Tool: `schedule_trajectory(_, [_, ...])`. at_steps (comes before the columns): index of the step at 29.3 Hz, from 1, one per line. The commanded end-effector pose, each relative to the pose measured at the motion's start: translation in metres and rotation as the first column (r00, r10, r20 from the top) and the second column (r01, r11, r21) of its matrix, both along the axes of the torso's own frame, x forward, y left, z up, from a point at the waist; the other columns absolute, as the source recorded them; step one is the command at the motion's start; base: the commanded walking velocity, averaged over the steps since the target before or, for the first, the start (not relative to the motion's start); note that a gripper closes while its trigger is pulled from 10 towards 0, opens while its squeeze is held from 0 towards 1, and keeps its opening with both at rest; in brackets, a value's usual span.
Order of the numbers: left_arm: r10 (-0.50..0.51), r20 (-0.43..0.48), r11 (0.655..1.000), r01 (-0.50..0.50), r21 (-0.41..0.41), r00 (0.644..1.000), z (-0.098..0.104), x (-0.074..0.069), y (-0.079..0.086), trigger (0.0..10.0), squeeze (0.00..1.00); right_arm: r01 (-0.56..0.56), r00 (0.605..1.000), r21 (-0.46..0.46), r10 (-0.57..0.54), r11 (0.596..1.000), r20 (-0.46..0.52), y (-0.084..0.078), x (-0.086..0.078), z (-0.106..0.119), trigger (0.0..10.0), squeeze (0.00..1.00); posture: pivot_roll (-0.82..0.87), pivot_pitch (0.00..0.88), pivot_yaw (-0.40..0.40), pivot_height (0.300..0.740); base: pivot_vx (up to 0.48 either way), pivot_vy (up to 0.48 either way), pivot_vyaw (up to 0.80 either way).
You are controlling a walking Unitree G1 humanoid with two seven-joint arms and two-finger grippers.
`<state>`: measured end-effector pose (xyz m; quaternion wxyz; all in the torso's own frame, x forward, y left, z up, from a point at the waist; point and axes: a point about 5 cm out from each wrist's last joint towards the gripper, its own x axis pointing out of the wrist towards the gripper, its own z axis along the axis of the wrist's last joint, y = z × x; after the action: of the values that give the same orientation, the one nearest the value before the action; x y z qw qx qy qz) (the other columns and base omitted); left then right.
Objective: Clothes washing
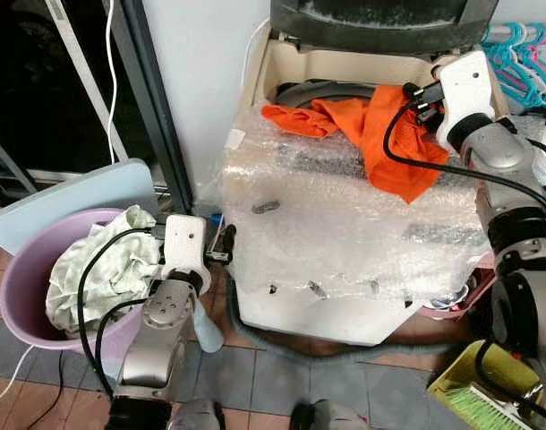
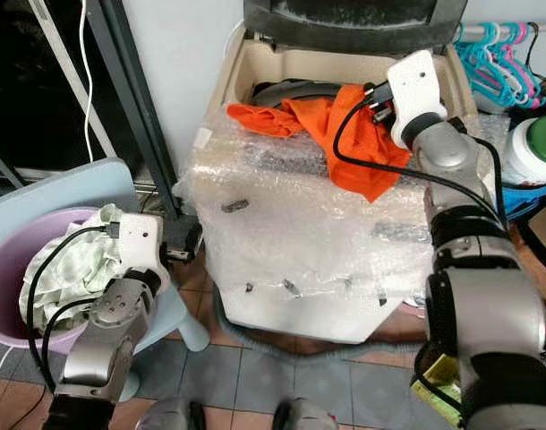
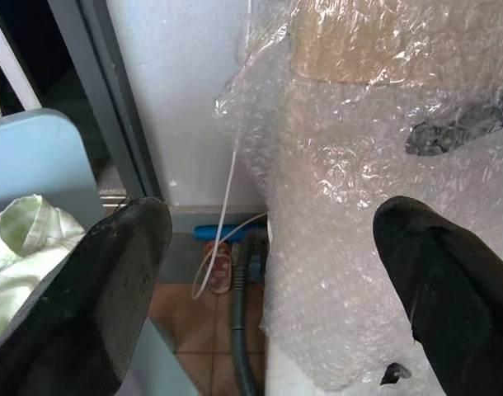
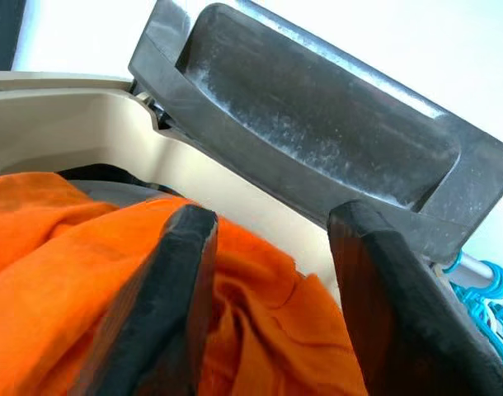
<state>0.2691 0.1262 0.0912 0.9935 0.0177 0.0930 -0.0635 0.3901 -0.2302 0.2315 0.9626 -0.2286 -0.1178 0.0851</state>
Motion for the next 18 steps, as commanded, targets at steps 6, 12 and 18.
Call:
schedule_trajectory(6, [0.012, 0.005, 1.0, -0.012, 0.0, 1.0, 0.001, -0.001, 0.007, 10.0, 0.0, -0.133, 0.991, 0.175, 0.128, 0.976, 0.036, 0.016, -0.028, -0.014, 10.0, 1.0, -0.08, 0.0, 0.002, 0.74, 0.0, 0.0, 0.0])
schedule_trajectory(12, [-0.009, 0.003, 1.0, 0.009, -0.001, 1.0, 0.001, 0.001, 0.003, 10.0, 0.0, -0.292, 0.925, 0.202, 0.33, 0.935, -0.188, 0.038, -0.045, -0.059, 10.0, 1.0, -0.09, 0.0, 0.016, 0.74, 0.0, 0.0, 0.0])
schedule_trajectory(18, [-0.013, 0.001, 1.0, 0.013, 0.005, 1.0, 0.001, 0.003, 0.003, 10.0, 0.0, -0.082, 0.934, 0.194, 0.143, 0.978, -0.327, 0.028, -0.024, -0.074, 10.0, 1.0, -0.09, 0.0, 0.014, 0.74, 0.0, 0.0, 0.0])
